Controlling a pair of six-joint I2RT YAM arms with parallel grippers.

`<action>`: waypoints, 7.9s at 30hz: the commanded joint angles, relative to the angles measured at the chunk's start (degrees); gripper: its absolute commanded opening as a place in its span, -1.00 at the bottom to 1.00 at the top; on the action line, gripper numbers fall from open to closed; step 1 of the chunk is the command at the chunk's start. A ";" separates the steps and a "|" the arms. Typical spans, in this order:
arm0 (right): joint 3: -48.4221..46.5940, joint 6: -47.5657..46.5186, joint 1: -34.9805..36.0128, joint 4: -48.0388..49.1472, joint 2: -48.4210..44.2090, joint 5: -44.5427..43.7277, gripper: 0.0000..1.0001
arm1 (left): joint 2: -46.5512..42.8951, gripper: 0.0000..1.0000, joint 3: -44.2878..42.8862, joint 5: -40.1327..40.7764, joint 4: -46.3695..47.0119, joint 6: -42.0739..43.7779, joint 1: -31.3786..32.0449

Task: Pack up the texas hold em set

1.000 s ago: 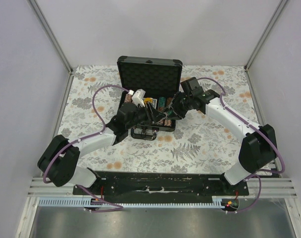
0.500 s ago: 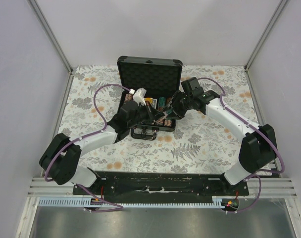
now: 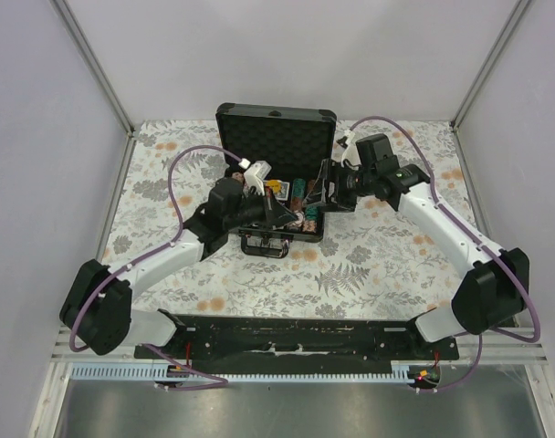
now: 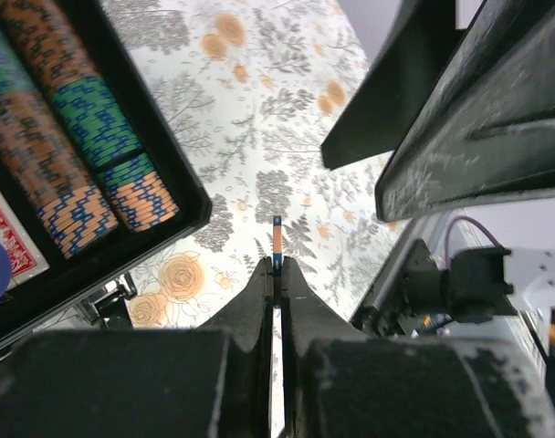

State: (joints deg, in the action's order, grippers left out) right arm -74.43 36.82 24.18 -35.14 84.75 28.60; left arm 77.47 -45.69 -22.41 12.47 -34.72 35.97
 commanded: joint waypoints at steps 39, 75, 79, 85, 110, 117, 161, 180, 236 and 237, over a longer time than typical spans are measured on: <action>4.39 -19.84 0.95 12.64 -4.60 17.83 -1.00 | -10.05 0.28 -7.30 -6.90 -16.64 7.03 -8.54; 3.86 -53.69 9.21 22.83 18.26 -1.61 -1.00 | -16.83 0.05 -0.28 11.08 -24.69 8.44 -10.21; 3.95 -54.92 9.39 23.36 18.70 -2.93 -1.00 | -16.65 0.04 -0.45 11.16 -24.60 8.44 -10.30; 4.91 -58.70 9.48 22.66 18.70 -3.81 -0.94 | -16.65 0.05 -0.45 11.34 -24.42 8.44 -10.48; 7.81 -62.31 12.64 26.08 18.09 -13.57 -0.32 | -17.71 0.04 0.16 11.96 -24.86 8.88 -10.74; 6.06 -55.29 12.73 25.38 11.24 -15.32 -0.10 | -18.85 0.04 0.25 13.62 -25.39 8.88 -10.83; -33.16 -19.51 -3.62 -0.20 22.23 -17.80 0.11 | -25.09 0.20 -12.76 27.86 -38.13 10.46 -11.62; 4.81 -16.52 8.42 1.55 4.99 -21.48 -0.02 | -28.95 0.21 -2.75 31.20 -37.69 3.26 -11.62; -6.78 -6.23 4.99 1.39 16.85 -28.86 0.81 | -3.65 0.64 22.14 29.71 10.81 -17.40 4.02; -6.95 -6.49 4.91 1.30 16.85 -29.12 0.81 | -3.03 0.64 21.88 29.19 11.34 -17.57 4.02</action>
State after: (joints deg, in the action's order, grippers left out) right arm -79.46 30.28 29.12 -34.72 101.23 -0.34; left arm 72.75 -23.07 5.72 18.02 -50.02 39.75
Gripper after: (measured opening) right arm 0.905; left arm 0.820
